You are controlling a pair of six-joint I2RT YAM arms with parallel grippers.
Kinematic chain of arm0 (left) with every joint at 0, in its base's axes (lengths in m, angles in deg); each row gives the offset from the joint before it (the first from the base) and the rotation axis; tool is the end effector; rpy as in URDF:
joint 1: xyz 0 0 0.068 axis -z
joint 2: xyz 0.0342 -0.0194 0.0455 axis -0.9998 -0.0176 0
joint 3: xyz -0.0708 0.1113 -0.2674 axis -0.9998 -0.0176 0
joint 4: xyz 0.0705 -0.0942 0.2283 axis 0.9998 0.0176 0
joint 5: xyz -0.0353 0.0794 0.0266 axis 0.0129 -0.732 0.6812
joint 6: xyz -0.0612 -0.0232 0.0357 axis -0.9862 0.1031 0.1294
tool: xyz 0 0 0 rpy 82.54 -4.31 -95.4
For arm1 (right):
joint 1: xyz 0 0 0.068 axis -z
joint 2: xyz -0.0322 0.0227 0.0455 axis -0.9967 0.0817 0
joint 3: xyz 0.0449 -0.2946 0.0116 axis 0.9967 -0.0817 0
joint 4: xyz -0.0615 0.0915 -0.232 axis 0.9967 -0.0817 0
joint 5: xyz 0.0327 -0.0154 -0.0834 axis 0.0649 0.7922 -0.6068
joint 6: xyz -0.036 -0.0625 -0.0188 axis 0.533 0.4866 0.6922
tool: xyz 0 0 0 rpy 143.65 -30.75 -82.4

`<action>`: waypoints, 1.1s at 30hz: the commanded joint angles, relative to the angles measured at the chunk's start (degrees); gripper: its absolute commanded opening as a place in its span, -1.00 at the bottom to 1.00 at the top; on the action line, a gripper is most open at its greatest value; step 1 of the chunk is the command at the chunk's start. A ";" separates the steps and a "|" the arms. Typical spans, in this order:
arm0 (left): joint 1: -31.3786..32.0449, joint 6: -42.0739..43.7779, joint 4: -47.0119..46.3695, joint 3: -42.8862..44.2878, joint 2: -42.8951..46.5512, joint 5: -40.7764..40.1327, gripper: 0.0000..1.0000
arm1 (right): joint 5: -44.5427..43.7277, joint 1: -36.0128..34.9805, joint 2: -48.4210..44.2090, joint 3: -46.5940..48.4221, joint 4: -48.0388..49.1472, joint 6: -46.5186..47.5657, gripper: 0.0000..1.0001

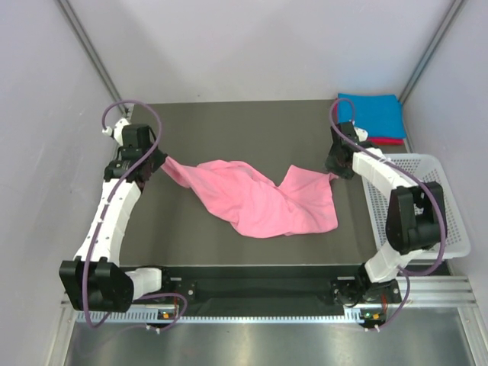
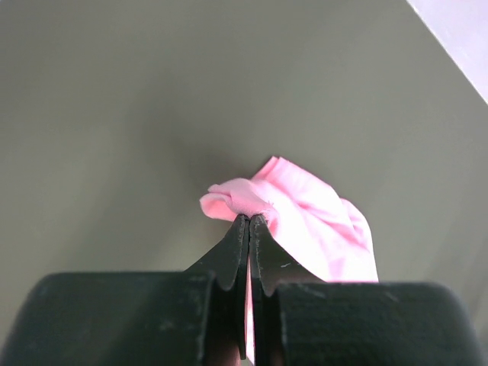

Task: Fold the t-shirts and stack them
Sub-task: Flatten the tshirt out

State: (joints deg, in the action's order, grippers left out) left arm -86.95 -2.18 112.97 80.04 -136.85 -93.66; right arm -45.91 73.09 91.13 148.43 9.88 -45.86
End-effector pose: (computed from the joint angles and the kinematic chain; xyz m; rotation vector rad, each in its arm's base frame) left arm 0.2707 0.0053 0.3498 -0.8606 2.0211 -0.1570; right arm 0.3417 0.0559 0.2341 0.5733 2.4901 -0.0748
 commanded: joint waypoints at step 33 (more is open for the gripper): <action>-0.29 -1.48 -12.66 -6.56 -1.61 15.58 -1.00 | 1.27 0.27 10.46 4.47 4.47 -0.90 -0.95</action>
State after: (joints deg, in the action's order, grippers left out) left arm -86.97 -4.61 104.99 73.68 -137.55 -81.42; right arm -44.16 73.09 101.53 151.86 12.04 -47.13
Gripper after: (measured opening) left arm 0.012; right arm 0.149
